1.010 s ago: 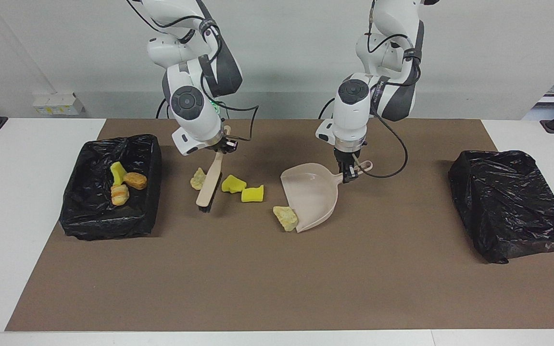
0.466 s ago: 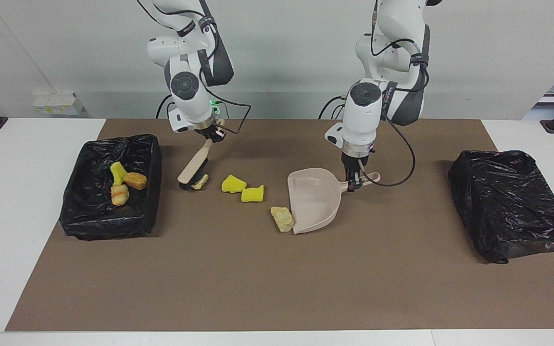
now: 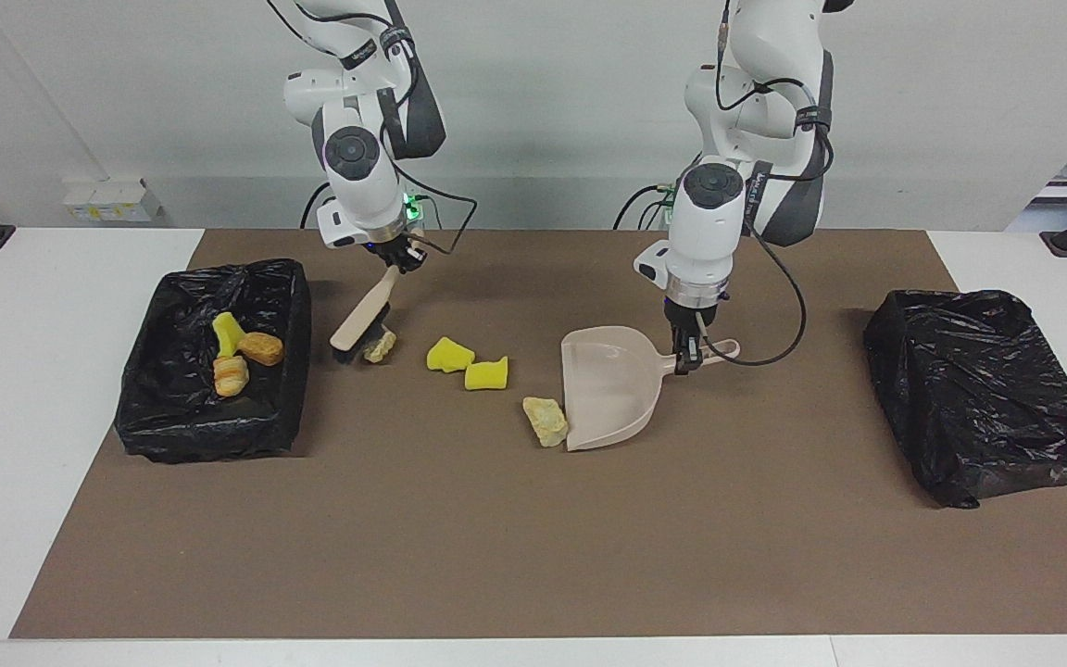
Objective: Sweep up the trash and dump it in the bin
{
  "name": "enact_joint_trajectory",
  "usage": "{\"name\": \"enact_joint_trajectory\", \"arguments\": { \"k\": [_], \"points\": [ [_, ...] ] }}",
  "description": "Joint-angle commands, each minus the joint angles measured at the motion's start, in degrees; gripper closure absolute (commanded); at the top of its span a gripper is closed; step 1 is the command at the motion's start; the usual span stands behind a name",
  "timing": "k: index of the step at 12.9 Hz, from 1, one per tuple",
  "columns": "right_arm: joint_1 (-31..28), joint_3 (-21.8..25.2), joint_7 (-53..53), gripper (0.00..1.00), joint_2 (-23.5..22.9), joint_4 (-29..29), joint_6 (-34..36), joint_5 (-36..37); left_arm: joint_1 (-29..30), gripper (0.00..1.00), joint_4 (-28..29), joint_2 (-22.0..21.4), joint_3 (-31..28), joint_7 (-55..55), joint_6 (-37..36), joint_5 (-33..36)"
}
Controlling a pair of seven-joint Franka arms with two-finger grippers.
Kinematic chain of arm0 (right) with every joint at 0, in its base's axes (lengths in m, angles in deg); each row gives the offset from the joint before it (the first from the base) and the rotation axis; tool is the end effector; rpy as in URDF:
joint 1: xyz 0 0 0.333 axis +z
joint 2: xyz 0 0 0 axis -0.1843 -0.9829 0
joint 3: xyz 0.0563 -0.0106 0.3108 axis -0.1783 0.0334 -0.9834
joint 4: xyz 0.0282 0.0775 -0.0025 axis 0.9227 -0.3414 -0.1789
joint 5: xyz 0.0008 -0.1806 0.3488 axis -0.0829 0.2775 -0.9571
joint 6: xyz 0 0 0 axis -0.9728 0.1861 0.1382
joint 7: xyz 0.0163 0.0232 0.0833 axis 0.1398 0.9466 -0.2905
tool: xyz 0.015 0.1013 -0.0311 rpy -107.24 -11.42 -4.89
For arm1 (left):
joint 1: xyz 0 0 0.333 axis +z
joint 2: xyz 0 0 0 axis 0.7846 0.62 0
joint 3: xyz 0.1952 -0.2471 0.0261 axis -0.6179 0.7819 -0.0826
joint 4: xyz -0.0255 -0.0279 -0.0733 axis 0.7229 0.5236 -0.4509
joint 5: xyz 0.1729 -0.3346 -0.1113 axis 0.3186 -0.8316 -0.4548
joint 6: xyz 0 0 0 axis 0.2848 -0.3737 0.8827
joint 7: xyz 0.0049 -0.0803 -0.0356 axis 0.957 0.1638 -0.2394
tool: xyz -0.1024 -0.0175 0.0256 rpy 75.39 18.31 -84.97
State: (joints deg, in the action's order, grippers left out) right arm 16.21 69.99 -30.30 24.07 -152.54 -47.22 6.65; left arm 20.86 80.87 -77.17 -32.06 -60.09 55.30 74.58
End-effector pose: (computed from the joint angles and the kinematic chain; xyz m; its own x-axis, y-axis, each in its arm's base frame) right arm 0.4029 0.1204 0.3833 0.8642 -0.4379 -0.2478 -0.3955 -0.8957 0.2033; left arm 0.5274 -0.2508 0.3826 -0.1002 -0.9918 -0.0793 -0.9877 0.1087 -0.1120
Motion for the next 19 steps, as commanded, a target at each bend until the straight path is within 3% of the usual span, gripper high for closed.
{"name": "enact_joint_trajectory", "arguments": {
  "k": [1,4,9,15,19],
  "points": [
    [-0.93,-0.59,-0.43,1.00,0.96,0.58,3.06,2.12,0.68,1.00,1.05,1.31,0.15,-1.24,3.27,0.77],
    [-1.02,-0.68,-5.35,1.00,2.20,-4.18,0.62,2.03,0.68,1.00,0.87,1.32,-0.02,-1.33,2.92,0.77],
    [-0.23,-0.77,-9.39,1.00,-1.57,-4.10,-5.19,-3.40,0.86,1.00,1.13,1.05,-0.02,-1.24,0.90,0.77],
    [6.63,-0.85,-2.28,1.00,-10.27,2.22,-11.97,-10.44,1.65,1.00,1.13,0.96,-0.11,-0.63,-0.95,0.77],
    [9.87,-0.85,1.22,1.00,-17.11,10.64,-13.71,-16.52,1.30,1.00,1.13,0.88,-0.03,-0.45,-0.95,0.86]
  ]
}}
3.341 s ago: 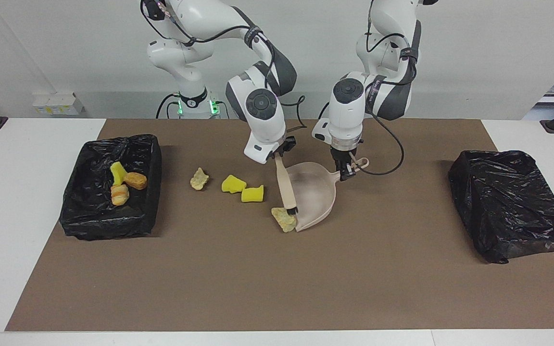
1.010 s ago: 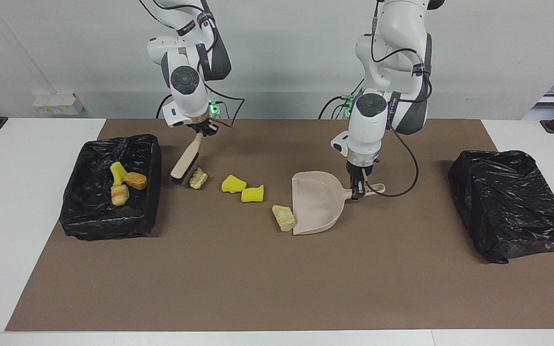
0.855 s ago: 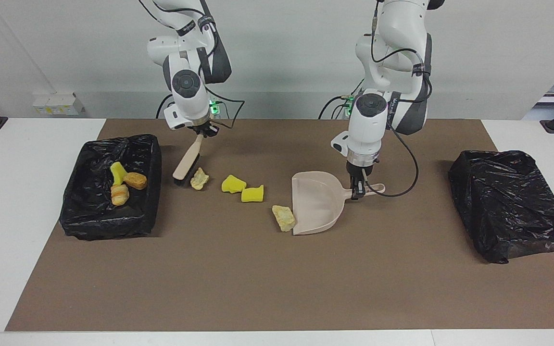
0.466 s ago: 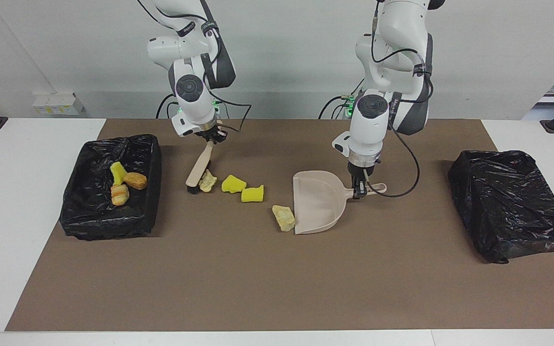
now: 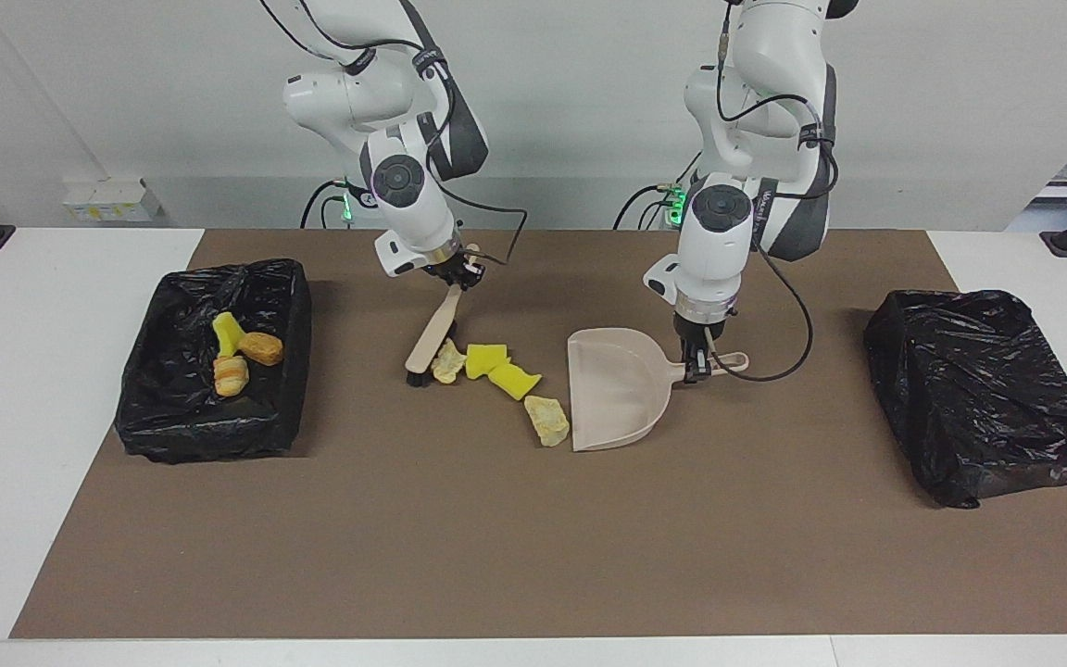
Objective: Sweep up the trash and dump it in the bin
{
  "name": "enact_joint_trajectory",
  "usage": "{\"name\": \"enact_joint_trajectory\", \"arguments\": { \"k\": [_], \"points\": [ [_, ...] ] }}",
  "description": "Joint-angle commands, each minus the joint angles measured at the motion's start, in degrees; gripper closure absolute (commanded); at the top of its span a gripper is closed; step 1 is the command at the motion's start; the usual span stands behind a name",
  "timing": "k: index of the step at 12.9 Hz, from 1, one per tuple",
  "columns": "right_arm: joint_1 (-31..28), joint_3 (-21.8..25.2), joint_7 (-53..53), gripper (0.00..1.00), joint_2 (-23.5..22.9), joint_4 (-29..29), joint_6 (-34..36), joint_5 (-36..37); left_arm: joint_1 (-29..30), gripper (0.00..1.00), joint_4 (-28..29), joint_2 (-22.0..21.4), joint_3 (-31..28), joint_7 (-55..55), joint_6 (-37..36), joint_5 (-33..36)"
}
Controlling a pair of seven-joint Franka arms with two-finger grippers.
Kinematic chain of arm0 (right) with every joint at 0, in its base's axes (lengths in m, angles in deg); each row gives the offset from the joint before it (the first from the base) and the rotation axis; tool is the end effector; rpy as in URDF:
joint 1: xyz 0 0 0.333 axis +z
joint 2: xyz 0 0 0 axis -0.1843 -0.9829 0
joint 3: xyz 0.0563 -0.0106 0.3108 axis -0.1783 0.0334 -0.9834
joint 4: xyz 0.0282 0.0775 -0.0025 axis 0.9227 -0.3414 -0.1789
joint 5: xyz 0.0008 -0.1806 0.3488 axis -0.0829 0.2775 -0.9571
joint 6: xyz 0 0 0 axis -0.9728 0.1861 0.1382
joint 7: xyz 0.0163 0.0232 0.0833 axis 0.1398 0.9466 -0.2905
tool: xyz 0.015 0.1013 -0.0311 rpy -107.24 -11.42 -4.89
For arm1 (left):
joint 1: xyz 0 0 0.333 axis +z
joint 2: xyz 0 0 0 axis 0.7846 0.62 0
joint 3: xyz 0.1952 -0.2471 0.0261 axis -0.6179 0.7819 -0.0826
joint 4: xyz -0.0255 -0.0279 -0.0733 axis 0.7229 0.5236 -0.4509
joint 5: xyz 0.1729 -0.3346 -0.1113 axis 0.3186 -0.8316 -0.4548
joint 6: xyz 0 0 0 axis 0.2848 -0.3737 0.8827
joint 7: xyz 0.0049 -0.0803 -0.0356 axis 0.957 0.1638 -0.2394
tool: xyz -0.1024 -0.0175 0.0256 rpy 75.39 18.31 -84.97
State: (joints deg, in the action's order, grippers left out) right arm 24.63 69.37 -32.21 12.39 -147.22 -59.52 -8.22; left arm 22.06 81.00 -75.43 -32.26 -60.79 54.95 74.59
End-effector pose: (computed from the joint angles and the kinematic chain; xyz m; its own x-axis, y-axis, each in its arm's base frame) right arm 0.4301 0.2198 0.3450 0.8759 -0.3568 -0.3249 -0.3891 -0.9204 -0.0381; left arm 0.5334 -0.2379 0.3634 -0.0904 -0.9912 -0.0969 -0.9923 0.0979 -0.0760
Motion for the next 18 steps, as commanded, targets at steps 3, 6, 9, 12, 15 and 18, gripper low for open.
{"name": "enact_joint_trajectory", "arguments": {
  "k": [3,6,9,12,15,18],
  "points": [
    [4.70,-0.23,4.82,1.00,-13.69,14.46,-2.13,-1.74,0.27,1.00,1.01,-0.96,0.18,0.16,-0.78,0.86],
    [7.77,-0.41,4.65,1.00,-18.35,21.67,-2.21,-2.44,0.36,1.00,1.35,-1.05,0.18,0.07,-0.78,0.86],
    [10.77,-0.49,3.95,1.00,-20.65,25.30,-4.76,-6.65,0.44,1.00,1.44,-1.13,0.26,-0.28,-0.69,0.77],
    [14.97,-1.46,0.35,1.00,-20.57,24.95,-10.99,-8.86,0.53,1.00,1.44,-1.13,0.26,-0.45,-0.61,0.77],
    [15.70,-2.95,-3.96,1.00,-19.87,25.13,-9.78,-10.00,0.88,1.00,1.44,-1.13,0.26,-1.24,-0.69,0.77],
    [14.21,-2.26,-6.33,1.00,-16.98,24.78,-2.68,-8.86,1.85,1.00,1.27,-0.87,0.26,-6.50,0.36,0.59]
  ]
}}
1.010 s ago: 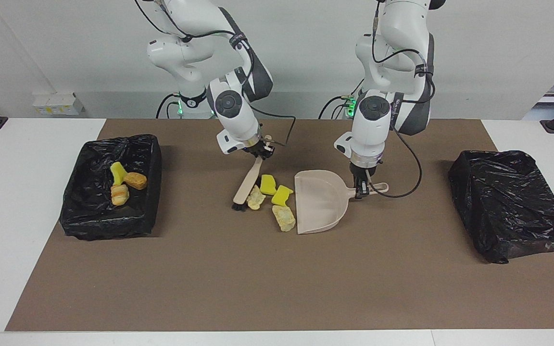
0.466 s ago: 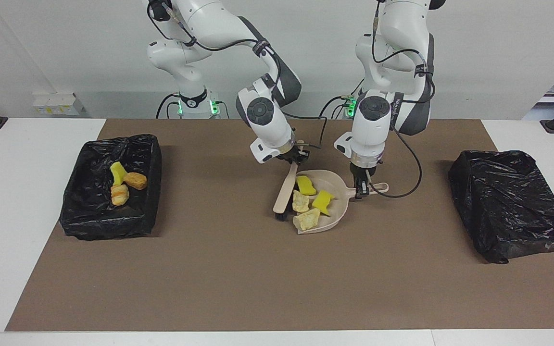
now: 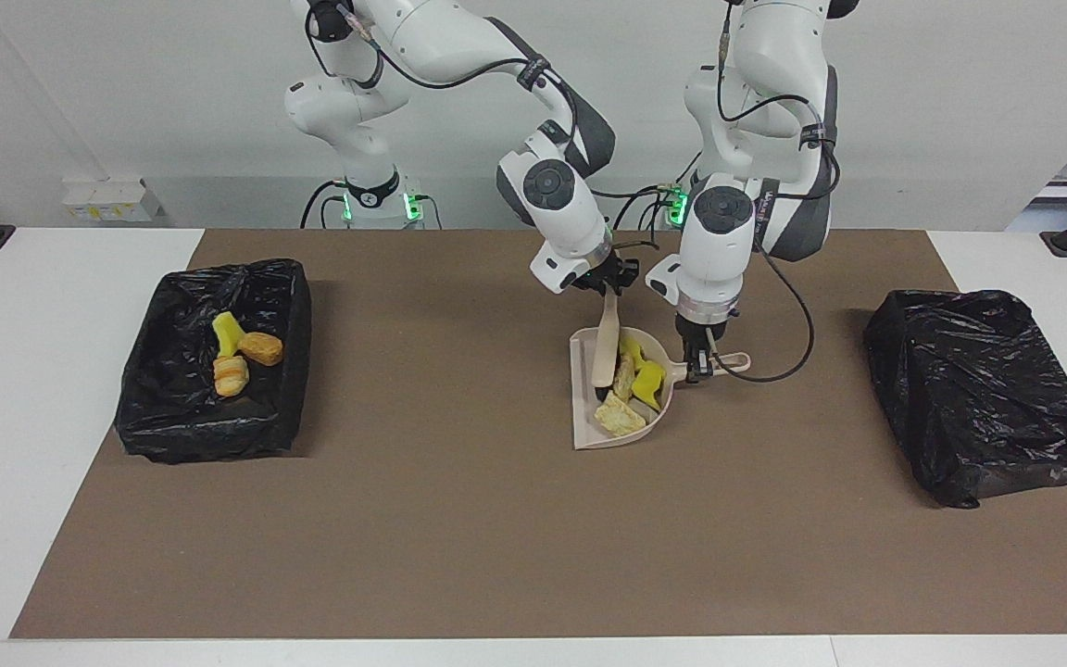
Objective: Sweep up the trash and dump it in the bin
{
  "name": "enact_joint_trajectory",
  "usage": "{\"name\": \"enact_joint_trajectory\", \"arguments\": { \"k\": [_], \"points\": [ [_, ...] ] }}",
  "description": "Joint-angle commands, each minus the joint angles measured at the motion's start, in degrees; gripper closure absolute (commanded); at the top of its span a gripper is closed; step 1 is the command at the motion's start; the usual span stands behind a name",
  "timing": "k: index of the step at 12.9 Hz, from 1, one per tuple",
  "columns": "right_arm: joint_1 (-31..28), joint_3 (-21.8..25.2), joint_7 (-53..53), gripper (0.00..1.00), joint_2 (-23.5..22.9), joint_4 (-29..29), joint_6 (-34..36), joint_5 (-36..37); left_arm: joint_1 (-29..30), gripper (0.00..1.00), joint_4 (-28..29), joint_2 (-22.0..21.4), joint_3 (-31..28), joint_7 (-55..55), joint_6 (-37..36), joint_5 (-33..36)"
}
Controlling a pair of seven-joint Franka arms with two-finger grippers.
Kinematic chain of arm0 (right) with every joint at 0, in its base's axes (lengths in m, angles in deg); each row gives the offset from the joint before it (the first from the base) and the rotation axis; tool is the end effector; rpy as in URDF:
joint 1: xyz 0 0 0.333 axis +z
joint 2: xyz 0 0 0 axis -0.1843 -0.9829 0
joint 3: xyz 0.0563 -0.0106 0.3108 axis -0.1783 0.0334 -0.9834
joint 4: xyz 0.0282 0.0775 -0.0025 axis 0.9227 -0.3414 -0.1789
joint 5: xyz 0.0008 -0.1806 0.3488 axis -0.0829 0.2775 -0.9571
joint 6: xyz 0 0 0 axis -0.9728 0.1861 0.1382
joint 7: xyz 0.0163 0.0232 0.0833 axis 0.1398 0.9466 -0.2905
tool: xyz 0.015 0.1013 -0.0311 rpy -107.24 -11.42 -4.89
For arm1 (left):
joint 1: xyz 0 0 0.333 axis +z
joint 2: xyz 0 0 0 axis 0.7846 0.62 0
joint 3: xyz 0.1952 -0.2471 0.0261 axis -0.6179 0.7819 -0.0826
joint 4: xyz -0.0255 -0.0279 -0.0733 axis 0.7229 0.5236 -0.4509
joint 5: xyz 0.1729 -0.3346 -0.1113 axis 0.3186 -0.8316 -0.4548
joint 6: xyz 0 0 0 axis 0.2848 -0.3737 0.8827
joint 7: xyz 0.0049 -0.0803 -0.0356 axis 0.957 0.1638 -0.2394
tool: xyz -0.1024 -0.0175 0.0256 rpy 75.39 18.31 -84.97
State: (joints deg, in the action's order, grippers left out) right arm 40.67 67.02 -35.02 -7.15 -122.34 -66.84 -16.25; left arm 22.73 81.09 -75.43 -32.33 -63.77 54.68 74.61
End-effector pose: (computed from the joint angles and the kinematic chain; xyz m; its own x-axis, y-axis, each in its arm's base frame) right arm 0.4493 0.4371 0.3600 0.9557 -0.0668 -0.2865 -0.1601 -0.9352 -0.3160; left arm 0.5356 -0.2305 0.3623 -0.1293 -0.9862 -0.1033 -0.9885 0.1364 -0.0651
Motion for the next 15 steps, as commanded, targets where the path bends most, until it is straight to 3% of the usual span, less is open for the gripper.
{"name": "enact_joint_trajectory", "arguments": {
  "k": [1,6,8,11,14,15],
  "points": [
    [-3.75,0.09,-3.97,1.00,3.96,-0.28,7.96,0.13,1.80,1.00,1.00,-0.70,0.33,-4.93,0.72,0.05],
    [-7.64,0.01,-4.15,1.00,8.10,-0.20,20.38,13.12,3.82,1.00,0.30,-0.69,0.41,-10.55,0.72,-3.29],
    [-8.78,-0.08,-4.32,1.00,8.02,-0.28,20.30,15.51,6.53,1.00,-0.06,-1.74,0.50,-16.16,-0.24,-6.09],
    [-9.22,-0.17,-4.23,1.00,8.11,-0.99,19.60,17.10,10.93,1.00,0.03,-7.01,0.41,-19.97,-5.77,-6.81],
    [-7.65,-0.52,-3.36,1.00,9.25,-3.09,18.55,17.10,20.13,1.00,-0.32,-10.79,0.06,-24.08,-9.29,-6.81],
    [-4.33,-0.43,-2.31,1.00,8.73,-4.23,16.54,17.02,23.65,1.00,-0.76,-11.93,0.06,-25.32,-10.78,-6.81]
  ]
}}
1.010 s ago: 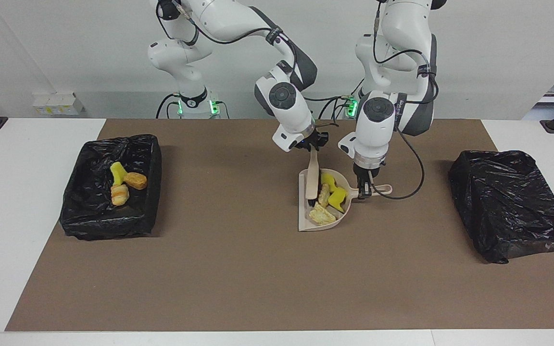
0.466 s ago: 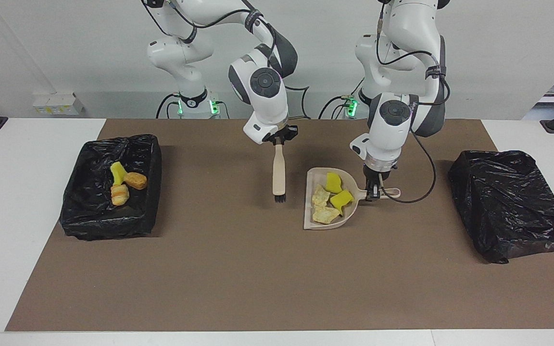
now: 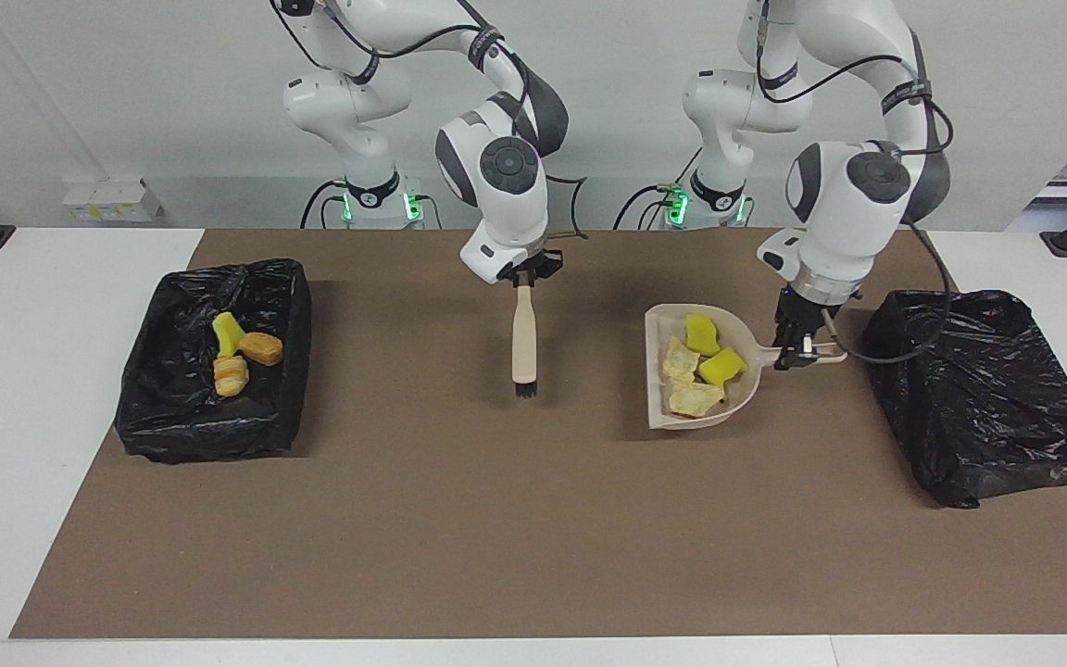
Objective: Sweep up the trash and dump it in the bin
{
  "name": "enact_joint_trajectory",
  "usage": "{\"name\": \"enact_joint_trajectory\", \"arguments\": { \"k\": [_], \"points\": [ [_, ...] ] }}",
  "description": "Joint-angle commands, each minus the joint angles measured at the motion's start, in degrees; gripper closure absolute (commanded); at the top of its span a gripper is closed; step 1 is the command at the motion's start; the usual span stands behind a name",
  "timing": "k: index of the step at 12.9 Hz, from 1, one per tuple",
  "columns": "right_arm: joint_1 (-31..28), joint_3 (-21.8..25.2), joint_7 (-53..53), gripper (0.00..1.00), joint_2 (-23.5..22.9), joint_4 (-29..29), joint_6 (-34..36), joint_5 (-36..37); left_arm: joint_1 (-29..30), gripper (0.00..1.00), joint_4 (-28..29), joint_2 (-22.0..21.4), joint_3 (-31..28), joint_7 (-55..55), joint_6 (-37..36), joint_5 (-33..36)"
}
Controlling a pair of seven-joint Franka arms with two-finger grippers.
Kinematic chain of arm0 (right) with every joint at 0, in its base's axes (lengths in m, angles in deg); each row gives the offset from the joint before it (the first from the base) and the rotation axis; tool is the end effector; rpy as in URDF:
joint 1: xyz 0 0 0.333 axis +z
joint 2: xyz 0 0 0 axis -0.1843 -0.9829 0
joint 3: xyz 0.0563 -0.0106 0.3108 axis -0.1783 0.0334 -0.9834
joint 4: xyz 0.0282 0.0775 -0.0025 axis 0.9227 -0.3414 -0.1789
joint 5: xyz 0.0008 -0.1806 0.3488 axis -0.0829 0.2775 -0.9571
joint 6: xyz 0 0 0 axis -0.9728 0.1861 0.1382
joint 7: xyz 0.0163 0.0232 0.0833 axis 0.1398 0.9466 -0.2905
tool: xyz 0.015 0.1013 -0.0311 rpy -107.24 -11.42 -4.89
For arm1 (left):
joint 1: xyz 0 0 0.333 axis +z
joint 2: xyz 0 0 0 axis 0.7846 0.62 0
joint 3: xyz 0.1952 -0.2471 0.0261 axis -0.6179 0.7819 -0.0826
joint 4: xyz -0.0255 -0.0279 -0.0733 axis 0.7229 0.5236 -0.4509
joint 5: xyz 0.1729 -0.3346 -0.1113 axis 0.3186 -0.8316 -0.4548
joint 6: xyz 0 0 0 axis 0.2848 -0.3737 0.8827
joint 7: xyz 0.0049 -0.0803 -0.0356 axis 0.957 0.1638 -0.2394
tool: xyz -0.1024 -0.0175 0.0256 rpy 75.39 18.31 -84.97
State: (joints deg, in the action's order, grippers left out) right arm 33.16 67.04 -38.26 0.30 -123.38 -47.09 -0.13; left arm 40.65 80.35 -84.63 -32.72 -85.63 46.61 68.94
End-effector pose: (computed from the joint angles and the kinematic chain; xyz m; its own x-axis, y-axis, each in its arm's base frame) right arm 0.4604 0.3451 0.3993 0.9553 0.0214 -0.2950 0.0094 -0.9991 -0.0420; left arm 0.5579 -0.0496 0.4465 -0.1282 -0.9913 -0.0300 -0.9896 0.1298 -0.0613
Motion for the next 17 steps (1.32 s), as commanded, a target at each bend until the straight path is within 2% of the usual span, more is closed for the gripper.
{"name": "enact_joint_trajectory", "arguments": {
  "k": [1,4,6,11,13,15,16,17],
  "points": [
    [6.09,-0.45,3.64,1.00,0.75,-4.42,-5.66,0.98,9.07,1.00,-0.45,-3.96,0.37,-3.47,-4.29,-1.23],
    [14.27,-0.54,11.81,1.00,0.57,-5.40,-8.05,0.98,19.26,1.00,-4.14,-3.80,0.37,-3.65,-4.92,-1.14],
    [19.71,-0.46,16.82,1.00,0.22,-5.74,-10.77,0.98,25.59,1.00,-8.78,-1.44,0.37,-4.87,-4.83,-1.14],
    [22.81,-0.54,19.31,1.00,0.22,-8.82,-13.15,0.54,34.04,1.00,-21.36,5.77,0.37,-12.85,-5.18,-0.27],
    [22.73,-0.46,19.13,1.00,-1.97,-8.56,-13.15,0.54,35.64,1.00,-21.99,6.05,0.37,-15.69,-4.23,0.87],
    [21.94,-0.45,19.39,1.00,-3.12,-7.34,-11.85,0.45,35.55,1.00,-22.25,7.44,0.37,-16.74,-2.47,8.22],
    [21.50,-0.28,18.87,0.01,-3.21,-6.20,-10.79,0.98,35.47,1.00,-22.86,7.89,0.37,-16.66,-1.33,11.13],
    [20.45,-0.28,18.69,0.00,-3.04,-5.32,-10.52,1.07,35.38,1.00,-22.70,7.89,0.37,-16.22,0.08,13.95]
  ]
}}
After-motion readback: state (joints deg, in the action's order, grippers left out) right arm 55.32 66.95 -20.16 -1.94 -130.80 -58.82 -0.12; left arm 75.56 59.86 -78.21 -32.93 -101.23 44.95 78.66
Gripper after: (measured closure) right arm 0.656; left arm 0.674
